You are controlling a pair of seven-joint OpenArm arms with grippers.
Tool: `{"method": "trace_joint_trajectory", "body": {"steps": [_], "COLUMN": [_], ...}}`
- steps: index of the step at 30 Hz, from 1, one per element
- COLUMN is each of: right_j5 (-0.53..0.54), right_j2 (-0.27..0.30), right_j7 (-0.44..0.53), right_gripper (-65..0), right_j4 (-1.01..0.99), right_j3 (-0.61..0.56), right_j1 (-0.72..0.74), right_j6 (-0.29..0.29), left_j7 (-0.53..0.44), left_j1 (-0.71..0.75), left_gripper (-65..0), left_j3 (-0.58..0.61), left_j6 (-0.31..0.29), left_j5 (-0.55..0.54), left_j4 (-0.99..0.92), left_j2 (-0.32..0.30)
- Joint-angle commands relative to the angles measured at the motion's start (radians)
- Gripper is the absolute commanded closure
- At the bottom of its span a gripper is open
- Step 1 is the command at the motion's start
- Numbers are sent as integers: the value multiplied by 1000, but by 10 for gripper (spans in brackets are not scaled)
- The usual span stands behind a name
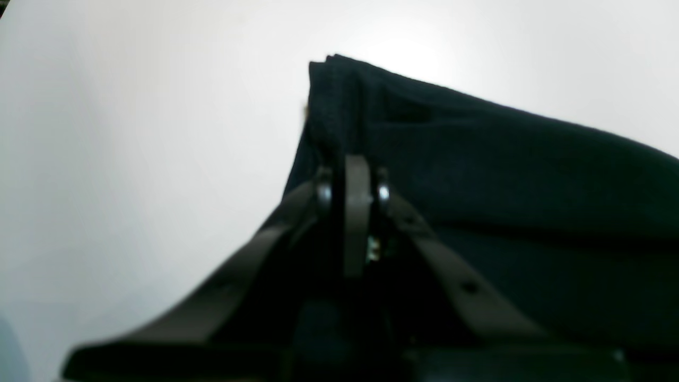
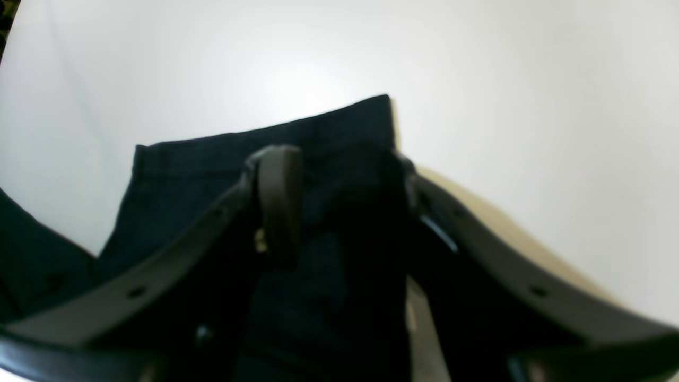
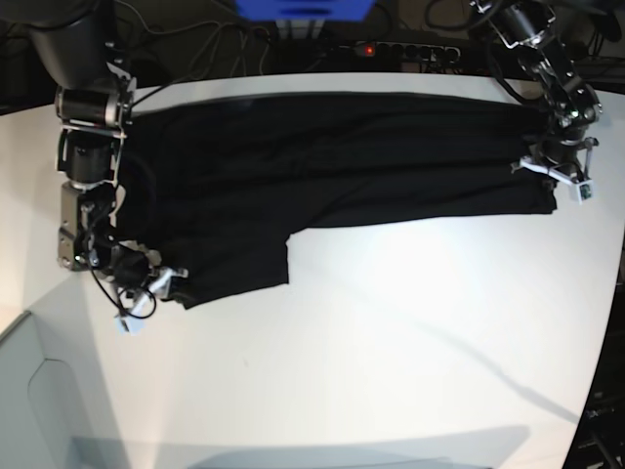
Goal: Fold the T-shirt properly
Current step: 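Grasp the hanging black flap with the right gripper, then lift the flap with the right gripper and fold it onto the shirt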
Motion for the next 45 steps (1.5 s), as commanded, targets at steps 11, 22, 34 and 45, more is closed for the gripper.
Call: {"method": "trace_joint_trajectory", "body": {"steps": [11, 22, 34, 45], "right_j5": [11, 13, 11, 11], "right_j2": [17, -6, -23, -24], "right_j7": [20, 20, 13, 20], "right_gripper": [-246, -246, -227, 0], "right_j4": [109, 103, 103, 106], "right_j3": [82, -39, -70, -202], "right_j1": [-3, -55, -58, -50], "right_j6": [17, 17, 17, 17], "left_j7": [5, 5, 5, 5], "left_j1": [1, 1, 3, 3], "left_gripper": [0, 0, 0, 0], "left_j3": [1, 0, -3, -3], "left_j6": [0, 0, -2, -3], "left_j5": [3, 3, 3, 3], "left_j4": [13, 13, 13, 13], "left_j2": [-15, -15, -15, -15]}}
